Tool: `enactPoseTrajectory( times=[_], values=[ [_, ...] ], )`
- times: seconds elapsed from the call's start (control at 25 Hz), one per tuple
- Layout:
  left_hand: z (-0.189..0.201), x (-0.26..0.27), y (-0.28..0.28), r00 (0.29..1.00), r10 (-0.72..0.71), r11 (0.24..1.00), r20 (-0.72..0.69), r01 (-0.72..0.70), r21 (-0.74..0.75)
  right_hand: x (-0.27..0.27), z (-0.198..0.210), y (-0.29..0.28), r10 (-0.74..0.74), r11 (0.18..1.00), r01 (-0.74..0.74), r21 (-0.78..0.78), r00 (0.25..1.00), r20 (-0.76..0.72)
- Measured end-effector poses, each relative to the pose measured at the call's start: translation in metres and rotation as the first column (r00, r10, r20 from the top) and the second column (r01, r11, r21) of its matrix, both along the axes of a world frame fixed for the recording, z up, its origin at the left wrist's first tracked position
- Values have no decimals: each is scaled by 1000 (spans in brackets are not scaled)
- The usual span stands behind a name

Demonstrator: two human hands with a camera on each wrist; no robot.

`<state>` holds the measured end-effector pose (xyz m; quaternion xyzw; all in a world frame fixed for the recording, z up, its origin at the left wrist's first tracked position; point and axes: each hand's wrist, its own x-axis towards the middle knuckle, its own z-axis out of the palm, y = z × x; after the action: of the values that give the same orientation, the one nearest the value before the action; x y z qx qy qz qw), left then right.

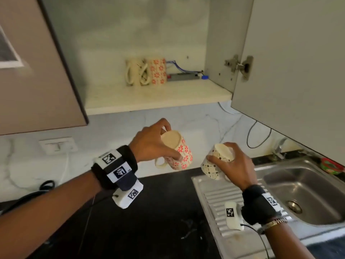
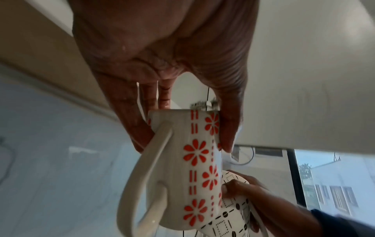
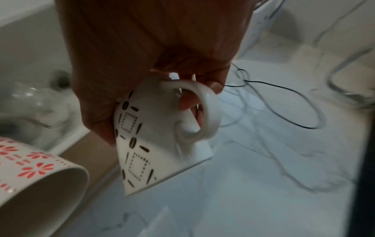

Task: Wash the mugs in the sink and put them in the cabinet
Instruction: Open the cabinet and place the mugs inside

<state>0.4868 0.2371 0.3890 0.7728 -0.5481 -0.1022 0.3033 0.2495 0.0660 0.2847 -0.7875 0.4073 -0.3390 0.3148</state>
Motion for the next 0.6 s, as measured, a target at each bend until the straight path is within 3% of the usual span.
enactPoseTrajectory(
  times=[0.16, 0.32, 0.48, 0.6],
  values=[
    [102, 1, 35, 989, 89, 978, -115, -109, -176, 15, 97, 23, 93, 988, -64, -142, 974, 206],
    [184, 16, 27, 964, 266, 937, 19, -253, -241, 27, 170, 21, 186, 964, -104, -246, 923, 337],
    [228, 48, -11, 895, 425, 896, 137, -394, -204, 73, 220, -8, 200, 945, -120, -306, 948, 247],
    [235, 78, -38, 860, 488, 872, 150, -471, -135, 115, 243, -26, 210, 954, -176, -243, 971, 118]
  ],
)
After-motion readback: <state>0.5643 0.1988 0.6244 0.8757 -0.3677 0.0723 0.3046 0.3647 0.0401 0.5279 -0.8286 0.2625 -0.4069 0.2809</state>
